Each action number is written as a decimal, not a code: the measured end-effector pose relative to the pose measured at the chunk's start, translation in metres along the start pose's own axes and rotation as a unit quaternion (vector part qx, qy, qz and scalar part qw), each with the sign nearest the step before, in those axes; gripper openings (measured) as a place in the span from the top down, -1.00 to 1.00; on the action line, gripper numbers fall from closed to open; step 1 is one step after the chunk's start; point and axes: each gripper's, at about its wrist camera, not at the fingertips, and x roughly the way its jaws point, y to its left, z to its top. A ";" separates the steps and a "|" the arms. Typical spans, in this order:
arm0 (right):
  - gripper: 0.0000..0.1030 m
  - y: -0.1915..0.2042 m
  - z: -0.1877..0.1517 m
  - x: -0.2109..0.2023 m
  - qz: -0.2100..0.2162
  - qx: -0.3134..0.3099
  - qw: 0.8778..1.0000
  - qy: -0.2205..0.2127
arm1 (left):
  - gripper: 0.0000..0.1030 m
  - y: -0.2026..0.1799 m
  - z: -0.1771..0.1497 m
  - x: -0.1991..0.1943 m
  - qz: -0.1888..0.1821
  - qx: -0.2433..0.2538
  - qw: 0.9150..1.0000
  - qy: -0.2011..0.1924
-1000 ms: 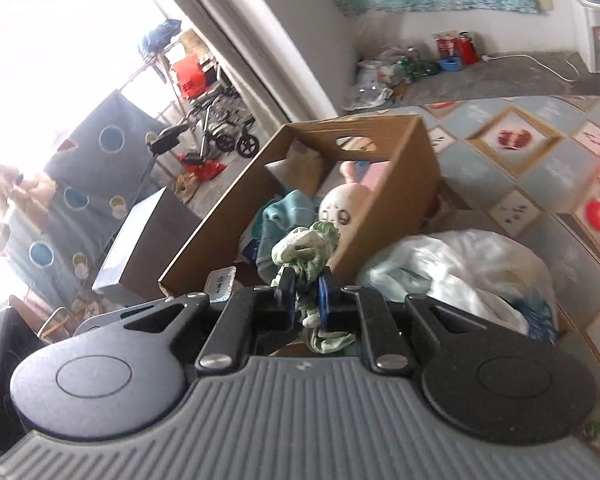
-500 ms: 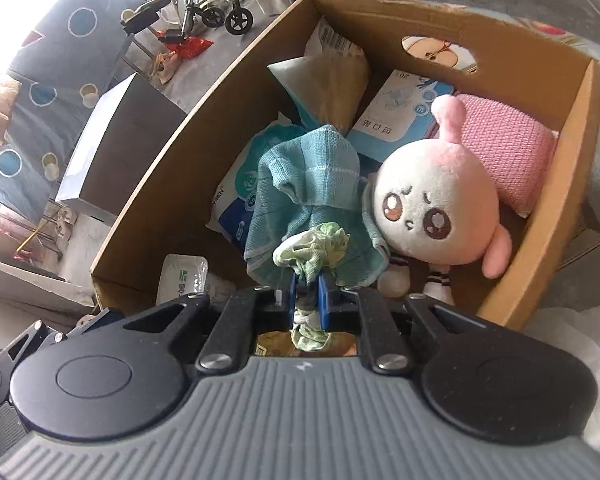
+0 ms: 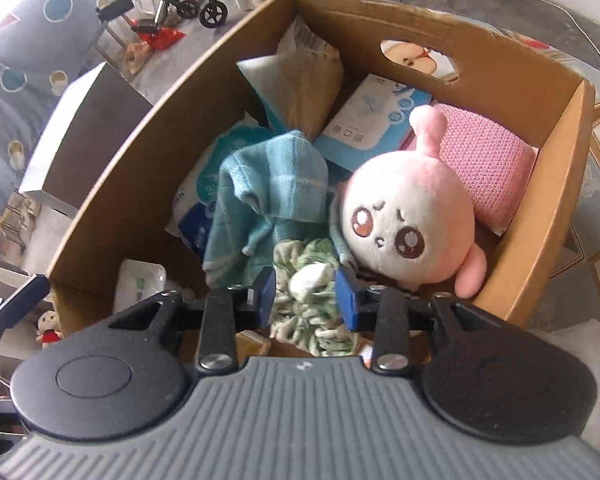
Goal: Organize soft objects
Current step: 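Lower the scrunchie into the box beside the bunny and open the right gripper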
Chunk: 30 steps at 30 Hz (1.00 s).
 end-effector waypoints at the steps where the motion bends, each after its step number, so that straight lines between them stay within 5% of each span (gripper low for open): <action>1: 0.38 0.001 -0.001 0.002 0.003 0.000 1.000 0.002 | -0.40 0.000 0.000 -0.001 0.001 -0.002 1.000 -0.001; 8: 0.38 -0.001 -0.005 0.056 0.016 0.034 0.996 0.078 | -0.49 0.009 -0.004 -0.006 0.007 -0.015 1.000 0.004; 15: 0.37 0.007 -0.019 0.051 0.038 0.041 0.993 0.105 | -0.54 0.010 -0.006 -0.012 0.010 -0.012 1.000 0.007; 22: 0.26 0.012 -0.029 -0.027 0.075 0.039 0.996 -0.017 | -0.78 0.006 -0.008 -0.028 0.006 -0.012 1.000 -0.001; 27: -0.47 0.005 -0.073 -0.106 0.043 0.026 0.986 -0.162 | -0.92 0.006 -0.008 -0.038 -0.016 -0.022 1.000 0.005; 30: -0.65 0.001 -0.114 -0.141 -0.007 0.028 0.973 -0.229 | -0.99 0.005 -0.007 -0.045 -0.019 -0.028 0.999 0.003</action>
